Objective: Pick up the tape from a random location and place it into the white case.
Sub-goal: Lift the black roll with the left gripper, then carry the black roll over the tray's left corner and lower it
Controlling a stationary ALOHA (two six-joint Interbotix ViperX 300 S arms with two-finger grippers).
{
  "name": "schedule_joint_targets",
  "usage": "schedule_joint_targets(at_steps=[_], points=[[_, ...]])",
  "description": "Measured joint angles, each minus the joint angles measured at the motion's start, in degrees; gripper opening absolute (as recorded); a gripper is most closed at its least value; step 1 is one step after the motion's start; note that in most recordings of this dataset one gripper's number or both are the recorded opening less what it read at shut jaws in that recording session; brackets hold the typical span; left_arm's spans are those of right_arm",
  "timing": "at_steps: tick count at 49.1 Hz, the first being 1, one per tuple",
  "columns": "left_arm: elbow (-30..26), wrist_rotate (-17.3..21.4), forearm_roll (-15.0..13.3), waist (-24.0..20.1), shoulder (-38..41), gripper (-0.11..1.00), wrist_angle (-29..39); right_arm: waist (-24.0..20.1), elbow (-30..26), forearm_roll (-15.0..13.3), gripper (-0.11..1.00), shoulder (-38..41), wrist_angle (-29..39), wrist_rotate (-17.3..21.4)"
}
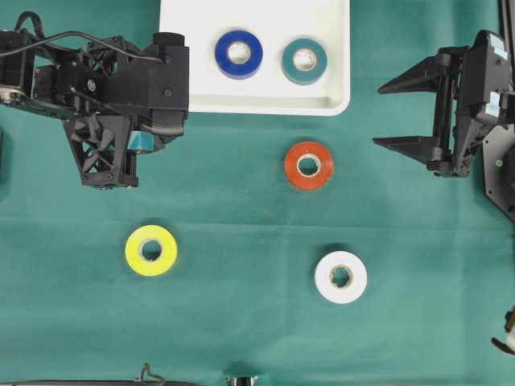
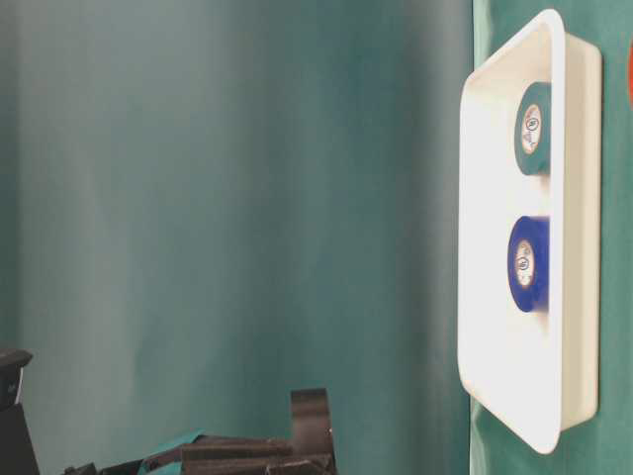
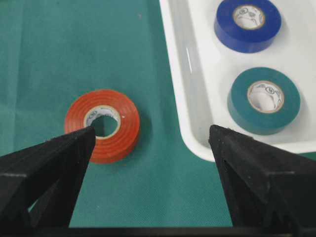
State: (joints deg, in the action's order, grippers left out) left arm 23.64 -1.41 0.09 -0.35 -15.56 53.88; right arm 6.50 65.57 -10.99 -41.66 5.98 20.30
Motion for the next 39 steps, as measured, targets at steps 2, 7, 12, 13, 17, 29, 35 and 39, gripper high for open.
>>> schedule_joint_targets(at_steps=[2, 7, 12, 13, 17, 29, 35, 39], points=[[0.00, 0.00, 0.00, 0.00, 0.00, 0.19, 0.00, 0.09, 0.00, 0.00, 0.90, 0.00, 0.00, 0.00], [0.00, 0.00, 0.00, -0.62, 0.00, 0.19, -0.09, 0.00, 0.00, -0.09, 0.90, 0.00, 0.00, 0.00], [0.00, 0.00, 0.00, -1.67, 0.00, 0.19, -0.09, 0.09, 0.00, -0.09, 0.90, 0.00, 0.00, 0.00], [0.00, 0.00, 0.00, -1.93, 0.09, 0.19, -0.09, 0.00, 0.00, 0.00, 0.90, 0.00, 0.00, 0.00], [0.00, 0.00, 0.00, -3.16, 0.09, 0.19, -0.09, 0.00, 0.00, 0.00, 0.90, 0.00, 0.00, 0.00], [0.00, 0.53, 0.00, -10.28, 0.09, 0.19, -0.09, 0.09, 0.00, -0.09, 0.90, 0.00, 0.00, 0.00], [0.00, 0.62, 0.18, -13.80, 0.09, 0.19, 0.00, 0.09, 0.00, 0.00, 0.90, 0.00, 0.00, 0.00], [0.00, 0.79, 0.26, -16.00, 0.09, 0.19, 0.09, 0.09, 0.00, -0.09, 0.90, 0.00, 0.00, 0.00]])
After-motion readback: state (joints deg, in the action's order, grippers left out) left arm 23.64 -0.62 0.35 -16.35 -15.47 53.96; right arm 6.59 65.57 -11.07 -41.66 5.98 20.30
